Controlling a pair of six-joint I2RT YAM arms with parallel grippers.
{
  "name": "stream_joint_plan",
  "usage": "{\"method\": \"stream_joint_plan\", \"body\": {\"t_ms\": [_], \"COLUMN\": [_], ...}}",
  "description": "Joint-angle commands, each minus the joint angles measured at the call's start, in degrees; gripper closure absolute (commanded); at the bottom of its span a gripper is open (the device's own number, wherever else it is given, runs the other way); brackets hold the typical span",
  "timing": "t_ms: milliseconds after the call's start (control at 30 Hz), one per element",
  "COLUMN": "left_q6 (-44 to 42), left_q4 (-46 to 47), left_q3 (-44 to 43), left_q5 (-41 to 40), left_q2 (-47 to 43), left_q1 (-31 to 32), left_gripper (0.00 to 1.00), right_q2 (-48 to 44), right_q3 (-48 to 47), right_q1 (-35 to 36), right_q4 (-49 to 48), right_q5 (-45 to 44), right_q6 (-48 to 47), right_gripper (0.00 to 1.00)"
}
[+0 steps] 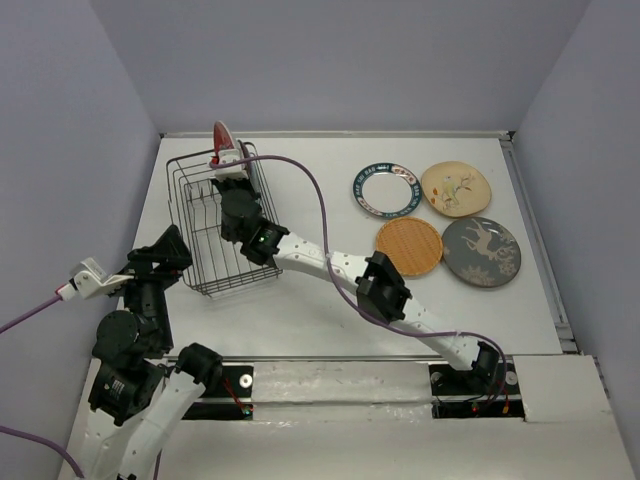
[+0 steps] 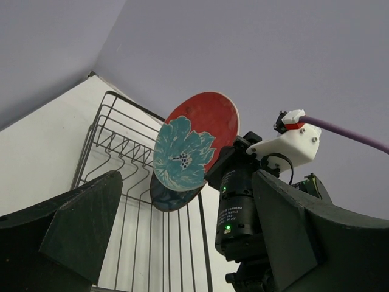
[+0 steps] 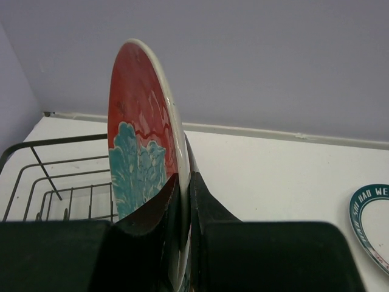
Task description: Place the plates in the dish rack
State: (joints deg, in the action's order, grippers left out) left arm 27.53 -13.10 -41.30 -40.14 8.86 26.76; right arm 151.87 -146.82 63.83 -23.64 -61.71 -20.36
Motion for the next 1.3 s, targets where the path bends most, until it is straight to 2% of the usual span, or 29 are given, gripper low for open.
{"method": "stream_joint_plan", "body": {"t_ms": [0,267,533,667,900,1100,1267], "left_q6": [0.68,0.24,0.16,0.16,0.16,0.24,0.16], "left_q4": [2.55,3.35,3.61,3.79,4.23,4.84,5.45], "left_q3": [-1.59,-0.89,-0.71,-0.54,-0.27,-0.01,0.17], "left_q5": [-1.17,-0.11,0.59,1.55,2.87,4.02,4.45], "left_q2": [0.02,-0.51,-0.07,0.28,1.33,3.0,4.14], "left_q1": [0.39,0.39,0.31,0.22,-0.31,-1.01,-1.89], "left_gripper": [0.01,0.01,0.01,0.01,0.01,0.01,0.01], "right_q2": [-2.28,0.71,-2.28,-4.13,-9.39,-10.9,-13.44], "right_q3": [-2.86,-0.49,9.09,12.95,23.58,25.36,28.86], "right_q1": [0.06,1.73,1.73,1.73,1.73,1.73,1.73], "right_q4": [-10.3,-7.83,-5.02,1.82,3.25,5.78,8.87], "right_q5": [-2.36,-2.54,-0.87,2.03,4.75,5.9,8.8], "right_q6": [3.21,4.89,7.08,10.59,13.76,11.48,15.96], "right_gripper": [0.93,0.93,0.93,0.93,0.79,0.64,0.62]}}
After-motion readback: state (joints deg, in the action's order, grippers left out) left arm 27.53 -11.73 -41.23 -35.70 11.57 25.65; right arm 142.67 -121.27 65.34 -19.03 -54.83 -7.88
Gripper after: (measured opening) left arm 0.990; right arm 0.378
